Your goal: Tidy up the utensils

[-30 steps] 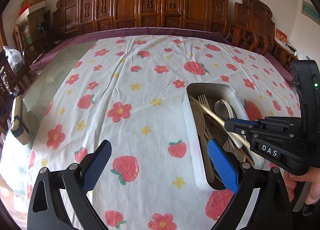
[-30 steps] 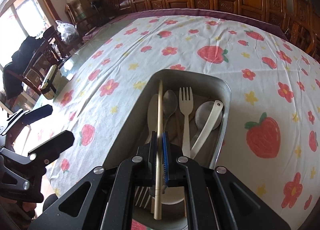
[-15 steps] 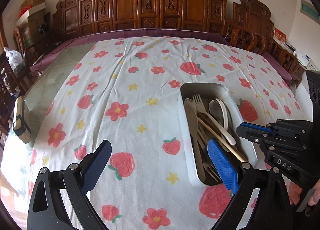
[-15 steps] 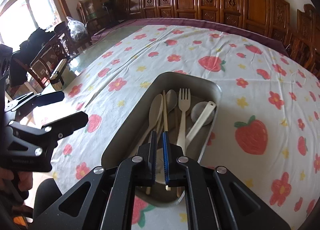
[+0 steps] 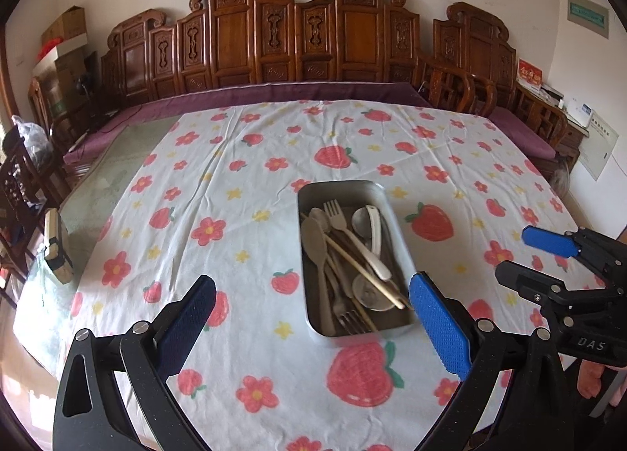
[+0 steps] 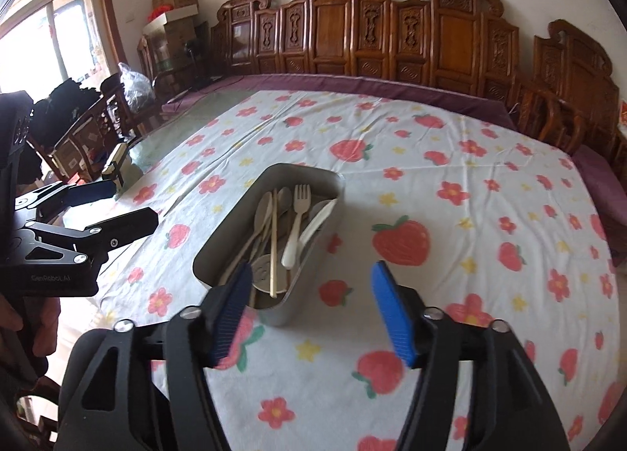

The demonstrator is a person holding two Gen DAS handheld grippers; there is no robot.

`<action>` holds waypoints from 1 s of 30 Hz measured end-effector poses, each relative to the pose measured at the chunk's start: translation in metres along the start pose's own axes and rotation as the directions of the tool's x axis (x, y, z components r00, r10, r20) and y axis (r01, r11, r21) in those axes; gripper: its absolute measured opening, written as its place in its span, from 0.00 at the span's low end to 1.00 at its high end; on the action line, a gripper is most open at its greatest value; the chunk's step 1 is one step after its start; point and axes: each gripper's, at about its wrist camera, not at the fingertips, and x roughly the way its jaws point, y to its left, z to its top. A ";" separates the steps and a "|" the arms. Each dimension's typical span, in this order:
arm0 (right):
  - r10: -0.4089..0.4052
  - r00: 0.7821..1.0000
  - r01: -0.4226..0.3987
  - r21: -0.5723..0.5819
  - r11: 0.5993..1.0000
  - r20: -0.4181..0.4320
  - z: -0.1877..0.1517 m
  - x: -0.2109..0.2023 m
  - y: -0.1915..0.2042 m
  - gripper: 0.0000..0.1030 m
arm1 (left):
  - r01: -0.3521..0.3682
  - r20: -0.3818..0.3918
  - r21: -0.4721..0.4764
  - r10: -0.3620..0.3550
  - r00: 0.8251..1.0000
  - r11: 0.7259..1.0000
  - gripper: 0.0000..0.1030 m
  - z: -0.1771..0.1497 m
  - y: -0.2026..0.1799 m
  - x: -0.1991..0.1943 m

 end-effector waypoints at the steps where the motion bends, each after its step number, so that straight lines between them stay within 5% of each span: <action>1: -0.018 1.000 0.018 0.001 1.000 0.017 -0.003 -0.011 -0.003 0.81 | 0.002 0.004 0.004 -0.002 1.000 1.000 0.93 -0.001 -0.003 -0.003; 7: -0.084 0.994 0.081 0.039 0.996 0.072 -0.020 -0.055 -0.020 0.98 | 0.026 0.049 0.025 -0.028 0.998 0.999 0.93 -0.005 -0.034 -0.032; 20: -0.172 0.979 0.160 0.109 0.981 0.112 -0.058 -0.123 -0.036 0.98 | 0.085 0.091 0.064 -0.090 0.992 0.994 0.93 -0.018 -0.087 -0.086; 30: -0.200 0.955 0.174 0.132 0.976 0.220 -0.049 -0.179 -0.033 0.98 | 0.053 0.179 0.057 -0.062 0.982 0.997 0.93 -0.008 -0.101 -0.136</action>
